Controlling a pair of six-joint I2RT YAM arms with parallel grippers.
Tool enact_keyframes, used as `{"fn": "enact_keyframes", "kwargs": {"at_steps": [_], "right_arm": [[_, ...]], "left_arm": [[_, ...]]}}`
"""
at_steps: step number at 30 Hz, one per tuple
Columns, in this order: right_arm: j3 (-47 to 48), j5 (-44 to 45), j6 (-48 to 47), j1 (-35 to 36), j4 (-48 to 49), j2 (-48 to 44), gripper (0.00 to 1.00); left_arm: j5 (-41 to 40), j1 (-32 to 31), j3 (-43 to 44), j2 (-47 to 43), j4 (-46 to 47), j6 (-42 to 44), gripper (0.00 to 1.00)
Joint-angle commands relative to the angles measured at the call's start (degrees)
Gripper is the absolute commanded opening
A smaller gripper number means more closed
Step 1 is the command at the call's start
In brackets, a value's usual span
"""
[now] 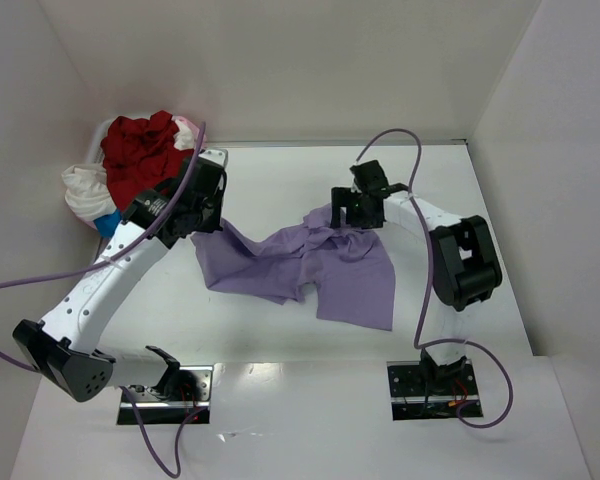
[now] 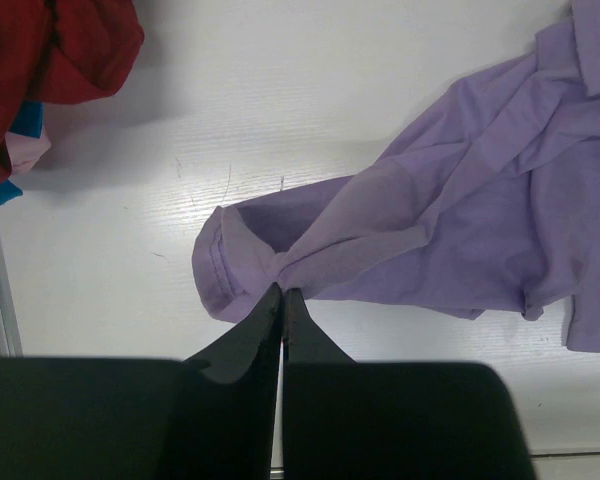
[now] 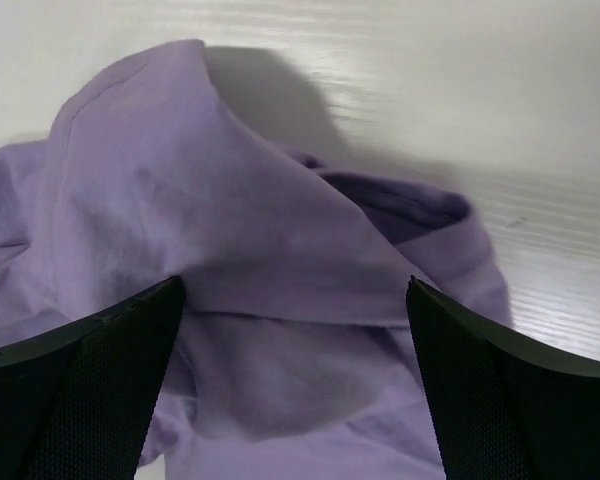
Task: Fold and stack the t-shirts
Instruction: Flatten out the tshirt
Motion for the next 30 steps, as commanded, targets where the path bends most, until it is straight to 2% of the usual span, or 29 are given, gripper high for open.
{"fn": "enact_keyframes", "kwargs": {"at_steps": [1,8,11,12,14,15,17,24,30], "right_arm": [[3.9,1.0,-2.5,3.3,2.4,2.2,0.97],[4.4,3.1,-2.5,4.0,1.8,4.1,0.97],[3.9,5.3,-2.5,4.0,2.4,4.1,0.71],[3.9,5.9,-2.5,4.0,2.4,4.9,0.53],[5.3,5.9,-2.5,4.0,2.4,5.6,0.34],[5.8,7.3,-2.0,4.0,2.4,5.6,0.15],[5.8,9.1,-1.4,4.0,3.2,5.1,0.00],[10.5,13.1,-1.5,4.0,4.6,1.3,0.00],[20.8,12.9,-2.8,2.8,1.4,-3.3,0.00]], "left_arm": [[0.4,0.4,-0.3,0.0,1.3,1.3,0.00],[0.4,0.4,-0.8,0.0,1.3,1.3,0.00],[0.4,0.4,-0.8,0.0,1.3,1.3,0.00],[0.4,0.4,-0.8,0.0,1.3,1.3,0.00],[0.4,0.4,-0.8,0.0,1.3,1.3,0.00],[0.4,0.4,-0.8,0.0,1.3,1.3,0.00],[0.4,0.9,-0.8,0.0,1.3,1.3,0.00],[-0.1,1.9,0.3,0.0,1.8,1.3,0.00],[-1.4,2.5,3.9,0.0,2.4,1.3,0.00]]}}
